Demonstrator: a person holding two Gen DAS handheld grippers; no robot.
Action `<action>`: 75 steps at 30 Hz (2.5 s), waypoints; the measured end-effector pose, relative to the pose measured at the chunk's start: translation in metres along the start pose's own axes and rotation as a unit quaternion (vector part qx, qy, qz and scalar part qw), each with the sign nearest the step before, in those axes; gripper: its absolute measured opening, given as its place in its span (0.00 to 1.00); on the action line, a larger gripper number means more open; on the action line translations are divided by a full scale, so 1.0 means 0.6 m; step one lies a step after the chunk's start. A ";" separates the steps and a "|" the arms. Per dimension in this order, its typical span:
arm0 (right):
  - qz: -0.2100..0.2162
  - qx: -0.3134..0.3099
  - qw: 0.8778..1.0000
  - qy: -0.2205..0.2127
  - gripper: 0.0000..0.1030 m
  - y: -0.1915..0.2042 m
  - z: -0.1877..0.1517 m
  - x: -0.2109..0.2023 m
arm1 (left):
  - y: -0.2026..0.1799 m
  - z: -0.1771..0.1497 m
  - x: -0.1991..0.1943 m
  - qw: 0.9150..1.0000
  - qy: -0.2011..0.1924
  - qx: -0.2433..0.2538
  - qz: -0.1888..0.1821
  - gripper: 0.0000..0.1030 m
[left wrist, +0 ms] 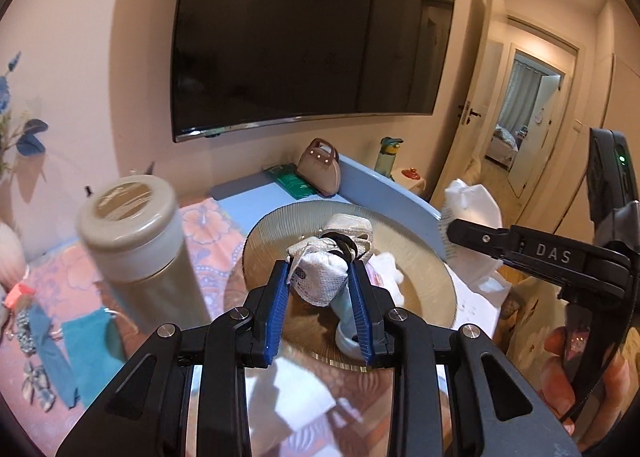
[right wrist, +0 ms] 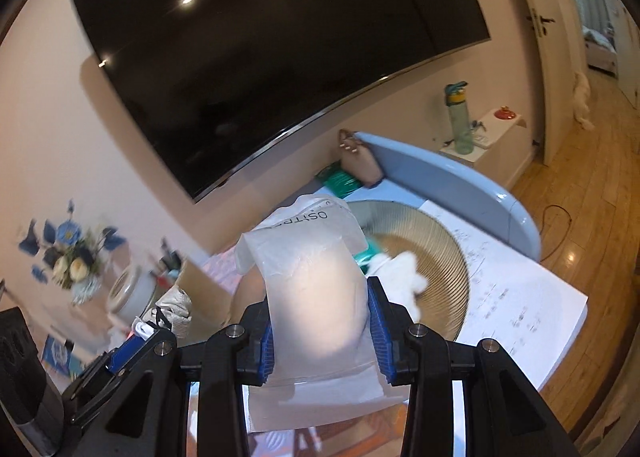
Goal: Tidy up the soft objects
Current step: 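Carry the white mask and clear bag to the woven basket and open both tools, then move both tools back over the bed of items, then grasp the grey-blue plush bunny with the left tool while the right tool grasps the orange packet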
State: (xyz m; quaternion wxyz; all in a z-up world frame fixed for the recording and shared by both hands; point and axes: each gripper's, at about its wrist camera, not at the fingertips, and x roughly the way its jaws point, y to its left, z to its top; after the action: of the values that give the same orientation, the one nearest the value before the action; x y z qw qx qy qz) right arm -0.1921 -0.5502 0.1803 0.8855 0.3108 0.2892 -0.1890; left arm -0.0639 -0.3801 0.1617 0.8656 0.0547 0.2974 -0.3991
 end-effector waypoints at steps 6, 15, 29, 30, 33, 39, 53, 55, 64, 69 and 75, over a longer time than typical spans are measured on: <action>-0.058 -0.002 0.998 0.016 0.39 -0.022 0.017 0.053 | 0.000 0.003 0.046 1.000 0.021 -0.007 0.007 0.26; -0.050 0.008 0.998 0.042 0.59 -0.047 -0.002 0.078 | -0.006 -0.034 0.102 0.996 0.092 -0.006 -0.015 0.63; -0.011 -0.010 0.999 0.028 0.59 -0.002 -0.057 0.004 | -0.023 -0.059 -0.043 0.997 0.053 0.051 -0.029 0.74; 0.000 -0.019 0.999 0.028 0.59 0.009 -0.068 -0.001 | -0.013 -0.066 -0.059 0.997 0.052 0.052 -0.027 0.74; 0.030 -0.058 0.997 0.030 0.59 0.049 -0.093 -0.012 | 0.032 -0.088 -0.119 0.998 0.041 0.048 0.002 0.74; 0.095 -0.177 0.979 0.026 0.59 0.187 -0.143 -0.044 | 0.135 -0.108 -0.231 0.998 0.006 0.006 0.058 0.74; 0.095 -0.386 0.918 0.019 0.88 0.464 -0.276 -0.041 | 0.390 -0.140 -0.441 0.969 -0.059 -0.097 0.217 0.84; 0.096 -0.393 0.914 0.029 0.88 0.490 -0.283 -0.023 | 0.427 -0.146 -0.446 0.965 -0.054 -0.118 0.228 0.86; 0.158 -0.405 0.892 0.125 0.88 0.639 -0.298 0.101 | 0.600 -0.144 -0.391 0.948 -0.026 -0.221 0.227 0.88; 0.170 -0.396 0.889 0.153 0.88 0.706 -0.291 0.200 | 0.679 -0.140 -0.285 0.937 -0.012 -0.267 0.223 0.88; 0.158 -0.409 0.883 0.169 0.88 0.748 -0.292 0.324 | 0.769 -0.153 -0.159 0.922 0.026 -0.329 0.201 0.88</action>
State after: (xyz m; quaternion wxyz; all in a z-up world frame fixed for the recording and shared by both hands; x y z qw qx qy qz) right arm 0.1179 -0.1345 0.1437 0.8897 -0.0097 0.4334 0.1433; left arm 0.1784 0.0251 0.0740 0.8888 -0.1640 0.4175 -0.0945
